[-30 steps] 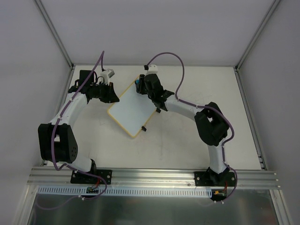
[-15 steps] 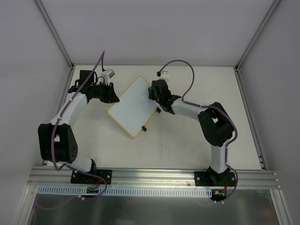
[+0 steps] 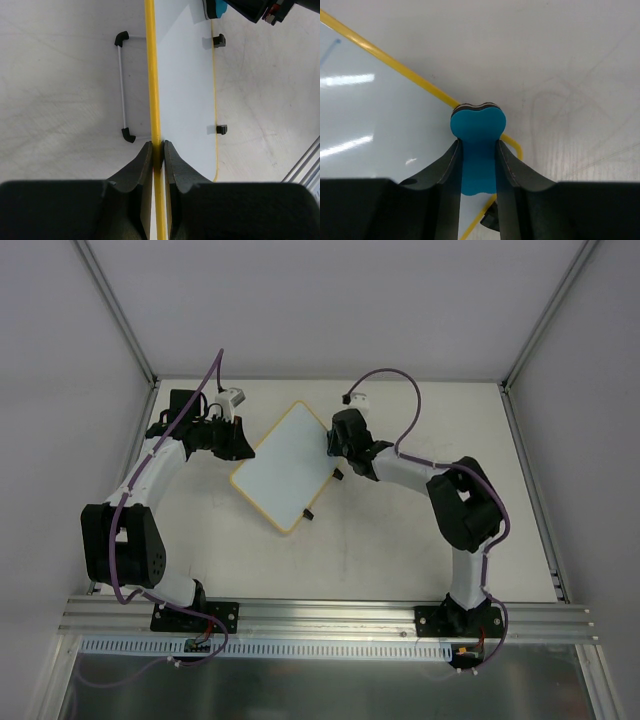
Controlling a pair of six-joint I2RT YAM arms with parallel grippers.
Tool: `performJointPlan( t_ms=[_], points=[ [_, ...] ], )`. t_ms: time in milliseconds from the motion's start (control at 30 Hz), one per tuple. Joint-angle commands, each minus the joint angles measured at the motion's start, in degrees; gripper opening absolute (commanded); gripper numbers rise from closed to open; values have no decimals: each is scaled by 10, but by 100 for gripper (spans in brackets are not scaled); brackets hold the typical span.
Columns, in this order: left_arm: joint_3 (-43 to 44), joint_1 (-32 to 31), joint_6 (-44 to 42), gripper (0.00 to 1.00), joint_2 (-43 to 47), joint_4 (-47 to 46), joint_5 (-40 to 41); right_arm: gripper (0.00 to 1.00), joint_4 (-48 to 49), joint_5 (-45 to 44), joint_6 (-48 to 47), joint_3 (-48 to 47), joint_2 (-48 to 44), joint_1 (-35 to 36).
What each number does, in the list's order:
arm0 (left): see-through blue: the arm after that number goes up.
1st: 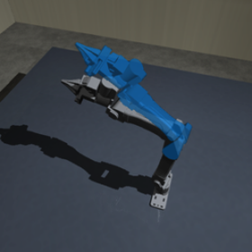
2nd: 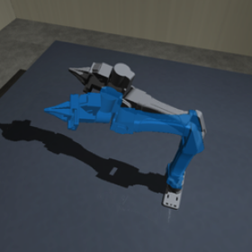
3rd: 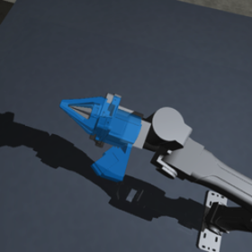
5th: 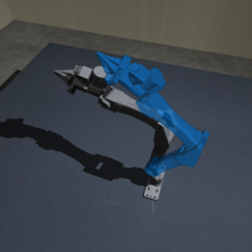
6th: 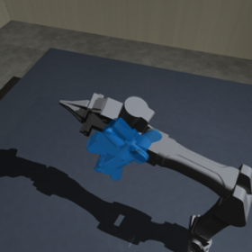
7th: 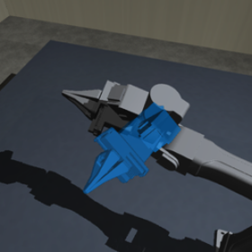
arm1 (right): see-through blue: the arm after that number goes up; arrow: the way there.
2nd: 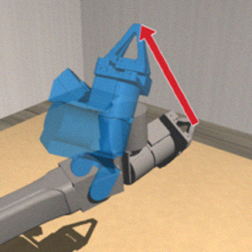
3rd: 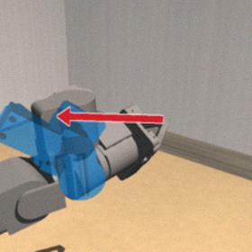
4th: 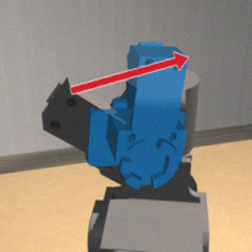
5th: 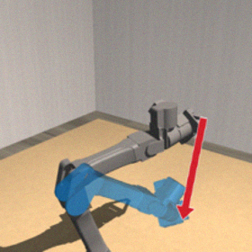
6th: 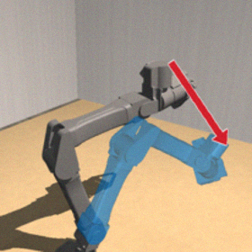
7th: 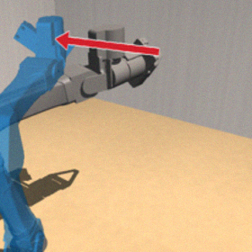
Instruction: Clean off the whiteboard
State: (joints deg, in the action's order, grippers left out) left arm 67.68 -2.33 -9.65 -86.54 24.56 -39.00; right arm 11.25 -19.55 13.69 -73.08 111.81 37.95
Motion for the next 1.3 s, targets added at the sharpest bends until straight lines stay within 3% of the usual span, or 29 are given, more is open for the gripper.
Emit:
performJointPlan(
  t_ms=[0,467,667,900,1267],
  points=[
    [7,-14,-20,0,12,28,-19,0,-4,34,-34,-72,1,18],
    [10,-18,-22,0,14,29,-12,0,-39,50,-84,-249,75,31],
    [10,-19,-22,0,12,29,-12,0,-53,42,-81,-240,85,27],
    [7,-19,-27,0,16,30,-9,0,-53,30,-32,-159,73,5],
    [11,-19,-25,0,15,30,-10,0,-58,38,-81,-158,62,8]
  ],
)
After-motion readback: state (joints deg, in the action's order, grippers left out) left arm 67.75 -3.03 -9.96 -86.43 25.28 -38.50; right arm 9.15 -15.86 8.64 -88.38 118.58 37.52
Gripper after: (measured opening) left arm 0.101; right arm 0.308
